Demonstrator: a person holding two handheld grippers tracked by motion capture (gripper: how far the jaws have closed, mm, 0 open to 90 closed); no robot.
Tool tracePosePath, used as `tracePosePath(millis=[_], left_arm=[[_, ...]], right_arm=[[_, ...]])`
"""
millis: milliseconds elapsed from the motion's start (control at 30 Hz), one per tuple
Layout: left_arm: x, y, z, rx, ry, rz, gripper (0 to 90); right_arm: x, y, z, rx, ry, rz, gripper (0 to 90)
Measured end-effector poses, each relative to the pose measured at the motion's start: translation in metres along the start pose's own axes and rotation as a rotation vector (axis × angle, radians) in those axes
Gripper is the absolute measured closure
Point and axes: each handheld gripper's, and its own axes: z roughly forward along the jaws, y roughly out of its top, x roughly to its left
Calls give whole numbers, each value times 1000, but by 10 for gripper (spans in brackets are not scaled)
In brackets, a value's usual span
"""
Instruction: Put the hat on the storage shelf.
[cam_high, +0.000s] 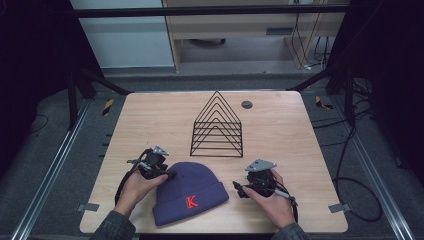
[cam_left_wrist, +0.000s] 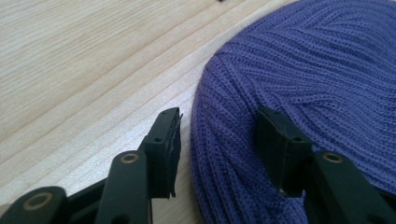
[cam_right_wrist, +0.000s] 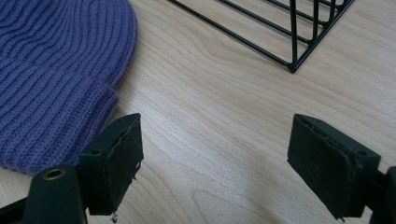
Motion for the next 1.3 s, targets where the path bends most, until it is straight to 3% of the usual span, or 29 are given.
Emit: tracePosePath(millis=[233, 533, 767, 1133, 1300], left_arm=[[-1, 1, 3, 22, -11, -4, 542], [-5, 1, 2, 33, -31, 22, 726], [-8, 2, -2, 22, -12, 51, 774], [-20, 7, -24, -76, 25, 114, 787], [-32, 10, -37, -115, 51, 167, 793]], right_arm=[[0, 0, 0, 3, -1, 4, 179], [-1, 0, -1, -1, 2, 6, 179], [-1, 0, -2, -8, -1, 12, 179], [-3, 1, -4, -16, -14, 15, 181], [-4, 1, -5, -24, -12, 13, 181]])
